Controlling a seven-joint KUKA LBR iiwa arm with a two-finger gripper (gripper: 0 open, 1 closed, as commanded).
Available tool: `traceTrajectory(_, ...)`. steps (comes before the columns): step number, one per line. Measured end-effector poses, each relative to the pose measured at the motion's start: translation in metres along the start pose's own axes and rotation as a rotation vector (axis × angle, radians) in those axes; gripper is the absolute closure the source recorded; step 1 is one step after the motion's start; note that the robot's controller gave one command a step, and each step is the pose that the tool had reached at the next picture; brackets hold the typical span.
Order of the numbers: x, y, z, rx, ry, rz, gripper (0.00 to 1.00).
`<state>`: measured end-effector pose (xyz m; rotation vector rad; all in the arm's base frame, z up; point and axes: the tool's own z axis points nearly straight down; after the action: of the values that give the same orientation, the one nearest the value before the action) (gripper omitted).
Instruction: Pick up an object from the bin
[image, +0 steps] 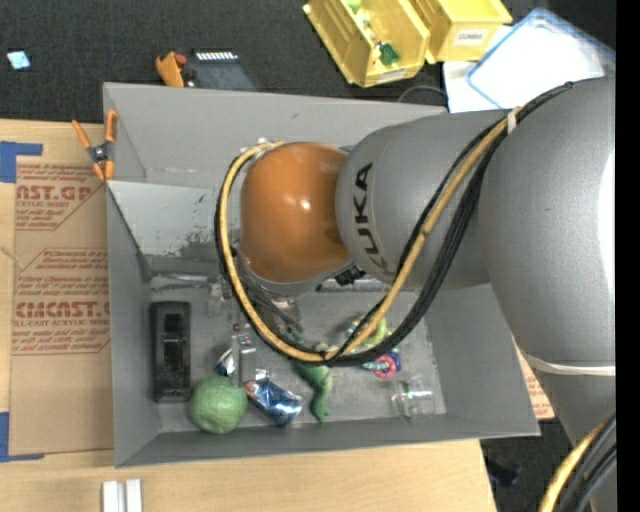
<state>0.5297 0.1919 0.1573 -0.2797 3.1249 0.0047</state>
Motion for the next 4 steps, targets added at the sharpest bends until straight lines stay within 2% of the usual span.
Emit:
traceTrajectory(1, 0.0, -0.002, 0.039, -0.002, -0.007, -0.006, 0.0)
traceTrajectory(2, 0.03, -0.018, 0.045, 0.001, -0.012, -0.161, 0.0)
traceTrajectory(3, 0.036, -0.021, 0.026, 0.0, 0.007, -0.152, 0.0)
traceTrajectory(4, 0.045, -0.022, -0.005, 0.0, 0.001, -0.227, 0.0)
